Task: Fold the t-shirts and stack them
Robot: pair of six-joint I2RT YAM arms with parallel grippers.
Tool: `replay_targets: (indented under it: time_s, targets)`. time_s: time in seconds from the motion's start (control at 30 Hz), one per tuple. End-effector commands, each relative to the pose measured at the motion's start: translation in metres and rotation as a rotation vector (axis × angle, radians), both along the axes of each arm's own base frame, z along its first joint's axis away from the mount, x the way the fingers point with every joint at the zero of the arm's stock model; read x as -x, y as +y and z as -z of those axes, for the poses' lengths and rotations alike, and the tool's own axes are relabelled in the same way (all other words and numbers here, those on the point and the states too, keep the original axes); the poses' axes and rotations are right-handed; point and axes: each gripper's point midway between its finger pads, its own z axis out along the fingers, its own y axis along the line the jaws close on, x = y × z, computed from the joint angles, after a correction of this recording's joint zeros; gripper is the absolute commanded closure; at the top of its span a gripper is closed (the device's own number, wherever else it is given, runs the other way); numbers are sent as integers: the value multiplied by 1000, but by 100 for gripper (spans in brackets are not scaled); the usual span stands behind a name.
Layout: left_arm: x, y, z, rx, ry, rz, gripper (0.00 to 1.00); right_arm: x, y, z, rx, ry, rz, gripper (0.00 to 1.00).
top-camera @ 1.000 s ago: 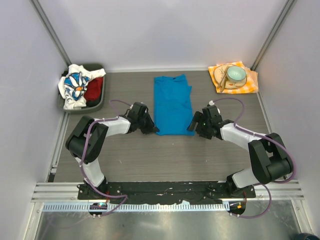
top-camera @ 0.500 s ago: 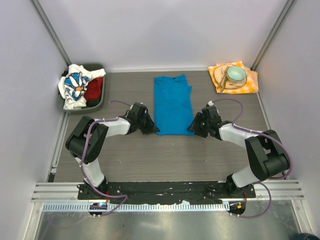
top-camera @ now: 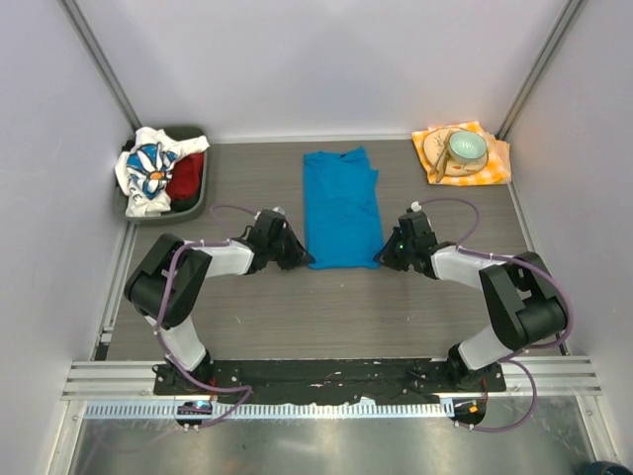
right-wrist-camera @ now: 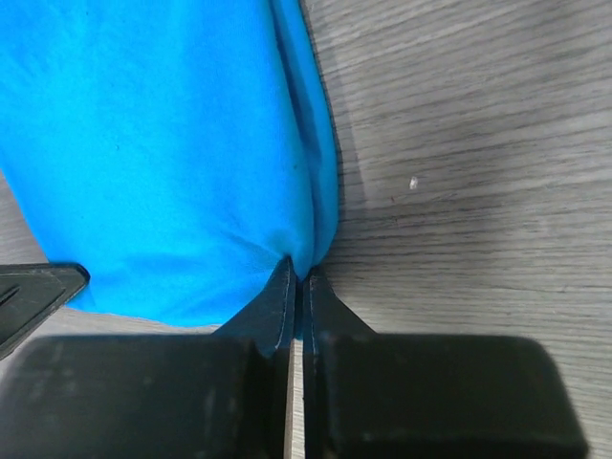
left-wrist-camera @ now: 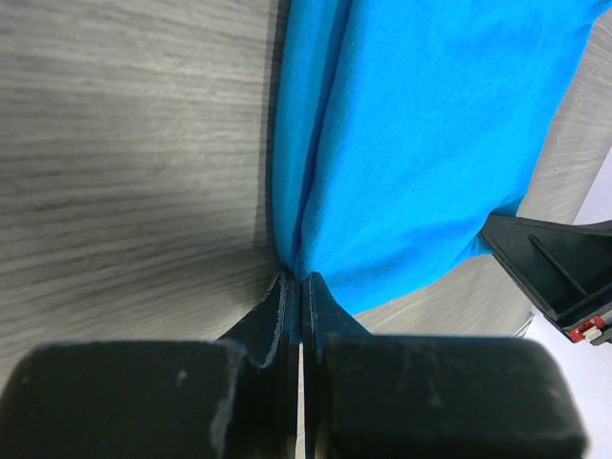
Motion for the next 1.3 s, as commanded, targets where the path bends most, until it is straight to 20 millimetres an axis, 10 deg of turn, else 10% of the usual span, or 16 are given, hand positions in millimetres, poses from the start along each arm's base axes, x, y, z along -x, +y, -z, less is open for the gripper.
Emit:
replay_targets:
  time_s: [0.0, 0.67, 0.97, 1.27]
  targets:
    - [41, 26, 28, -93, 105, 0, 100, 33, -18, 23, 86, 94, -5, 99]
    - [128, 33, -29, -78, -1, 12, 100, 102, 16, -57, 167, -107, -142, 99]
    - [92, 44, -125, -139, -228, -42, 100, 66, 32, -122, 202, -254, -131, 99]
    - [49, 27, -161, -173, -299, -51, 100, 10, 56, -169, 266, -347, -115, 99]
